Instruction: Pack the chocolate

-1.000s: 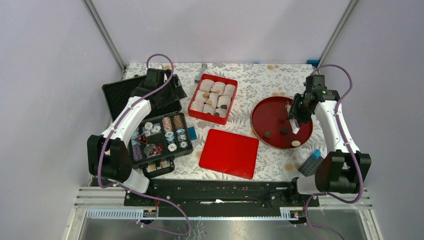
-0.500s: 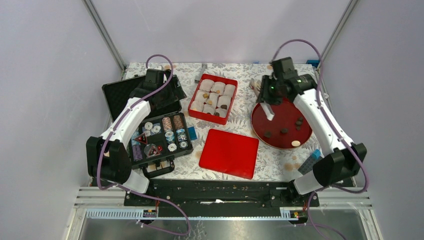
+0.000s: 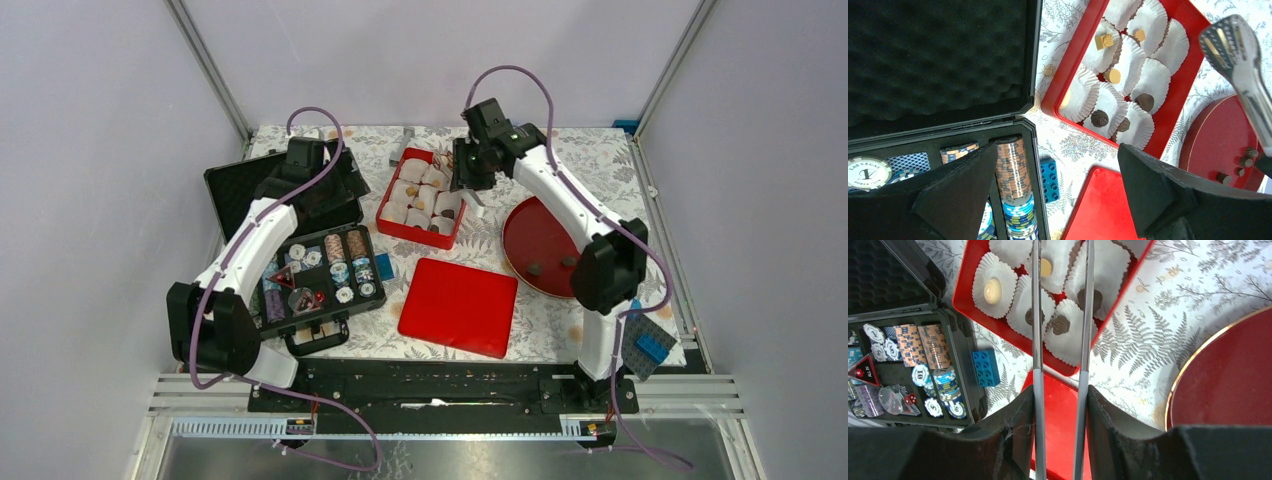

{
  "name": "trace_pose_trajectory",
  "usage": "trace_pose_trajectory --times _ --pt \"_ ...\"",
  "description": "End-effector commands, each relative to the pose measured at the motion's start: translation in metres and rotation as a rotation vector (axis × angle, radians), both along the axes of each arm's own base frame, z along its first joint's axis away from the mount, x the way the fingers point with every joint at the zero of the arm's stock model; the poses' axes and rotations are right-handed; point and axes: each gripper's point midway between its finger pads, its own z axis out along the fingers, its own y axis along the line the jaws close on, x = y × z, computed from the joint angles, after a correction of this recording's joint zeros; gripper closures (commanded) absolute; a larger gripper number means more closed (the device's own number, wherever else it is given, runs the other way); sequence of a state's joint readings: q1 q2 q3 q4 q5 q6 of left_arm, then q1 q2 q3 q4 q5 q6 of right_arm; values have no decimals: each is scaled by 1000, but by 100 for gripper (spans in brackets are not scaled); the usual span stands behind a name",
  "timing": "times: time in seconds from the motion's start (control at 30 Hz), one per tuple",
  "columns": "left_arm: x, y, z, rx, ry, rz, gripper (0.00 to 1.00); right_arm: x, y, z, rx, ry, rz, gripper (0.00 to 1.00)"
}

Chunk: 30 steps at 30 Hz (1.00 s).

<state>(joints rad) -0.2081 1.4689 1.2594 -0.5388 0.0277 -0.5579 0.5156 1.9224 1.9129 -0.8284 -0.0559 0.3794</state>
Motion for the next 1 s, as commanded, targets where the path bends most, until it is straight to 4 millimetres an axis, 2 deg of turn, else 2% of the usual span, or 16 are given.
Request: trace_pose_trajectory --times 0.0,0.2,0.4,0.7,0.9,0.97 --pt "3 7 36 4 -102 16 1 26 28 17 63 -87 42 74" --pt "-2 19 35 43 -91 59 1 54 56 -6 73 -64 101 74" --pt "-1 24 33 58 -89 78 1 75 70 -23 56 -55 112 73" --pt "0 22 27 53 -68 67 1 74 73 -44 55 -9 113 70" --pt "2 24 27 60 -70 66 1 76 76 -44 65 -11 107 57" --pt "3 24 27 62 -69 66 1 75 77 -45 65 -7 108 56"
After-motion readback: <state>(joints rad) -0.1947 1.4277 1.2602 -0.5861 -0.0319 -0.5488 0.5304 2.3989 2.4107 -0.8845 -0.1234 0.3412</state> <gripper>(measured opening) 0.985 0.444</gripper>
